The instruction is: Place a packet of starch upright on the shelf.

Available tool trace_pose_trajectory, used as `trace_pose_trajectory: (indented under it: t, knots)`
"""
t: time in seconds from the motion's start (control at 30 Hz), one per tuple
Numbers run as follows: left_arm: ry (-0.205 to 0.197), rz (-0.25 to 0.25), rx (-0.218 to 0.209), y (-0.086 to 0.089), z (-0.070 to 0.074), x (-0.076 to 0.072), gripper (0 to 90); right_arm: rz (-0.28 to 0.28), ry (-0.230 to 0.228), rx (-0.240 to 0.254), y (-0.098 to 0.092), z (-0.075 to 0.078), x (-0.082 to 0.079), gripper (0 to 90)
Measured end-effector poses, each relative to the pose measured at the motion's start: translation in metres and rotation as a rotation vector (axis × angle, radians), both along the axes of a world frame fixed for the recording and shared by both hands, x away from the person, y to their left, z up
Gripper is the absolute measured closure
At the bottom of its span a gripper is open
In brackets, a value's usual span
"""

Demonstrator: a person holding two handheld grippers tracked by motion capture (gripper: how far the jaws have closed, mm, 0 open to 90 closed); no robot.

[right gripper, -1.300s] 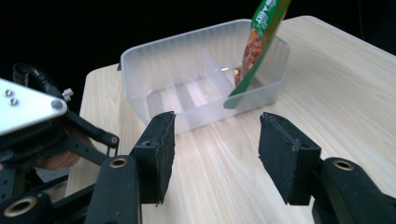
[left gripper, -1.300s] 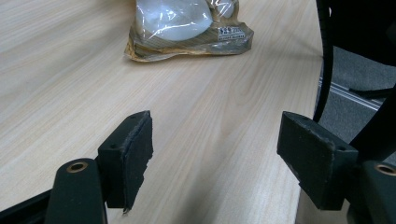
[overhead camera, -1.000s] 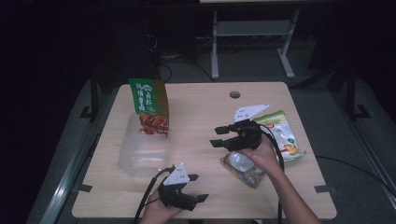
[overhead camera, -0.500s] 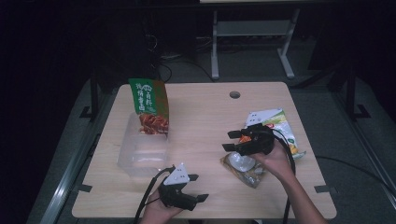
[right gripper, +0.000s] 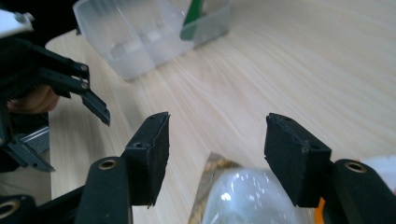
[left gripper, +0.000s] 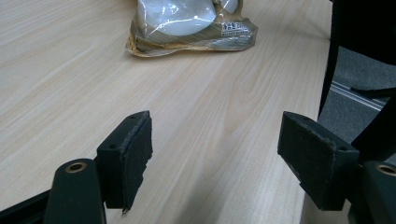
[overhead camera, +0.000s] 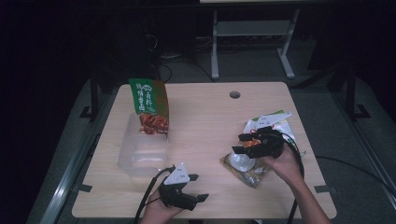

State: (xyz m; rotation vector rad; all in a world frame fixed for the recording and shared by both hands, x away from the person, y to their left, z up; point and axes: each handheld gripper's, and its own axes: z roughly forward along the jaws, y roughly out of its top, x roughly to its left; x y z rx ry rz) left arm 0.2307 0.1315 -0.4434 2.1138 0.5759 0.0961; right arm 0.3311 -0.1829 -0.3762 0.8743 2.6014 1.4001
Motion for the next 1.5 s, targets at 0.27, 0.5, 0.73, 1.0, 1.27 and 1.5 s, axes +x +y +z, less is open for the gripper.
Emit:
trace_pose_trajectory:
  t: [0.27, 0.5, 0.73, 1.0, 1.27, 1.5]
  knots:
    - [0.0, 0.003, 0.0, 0.0, -0.001, 0.0, 25.6, -0.047, 0.024, -0.015, -0.013, -0.008, -0.004, 38.0]
    - [0.002, 0.009, -0.006, 0.001, 0.0, 0.001, 25.6, -0.077, 0.029, -0.024, -0.022, -0.011, -0.008, 36.8]
    - [0.002, 0.01, -0.006, 0.001, -0.001, 0.001, 25.6, -0.118, 0.037, -0.036, -0.035, -0.015, -0.012, 36.0]
    - [0.0, 0.012, -0.005, 0.002, 0.0, 0.001, 25.6, -0.15, 0.045, -0.044, -0.044, -0.018, -0.015, 35.6]
    - [0.002, 0.013, -0.007, 0.002, 0.0, 0.001, 25.5, -0.176, 0.057, -0.053, -0.052, -0.021, -0.018, 35.3]
    - [0.001, 0.015, -0.01, 0.002, 0.001, 0.001, 25.6, -0.202, 0.067, -0.063, -0.06, -0.025, -0.021, 35.3]
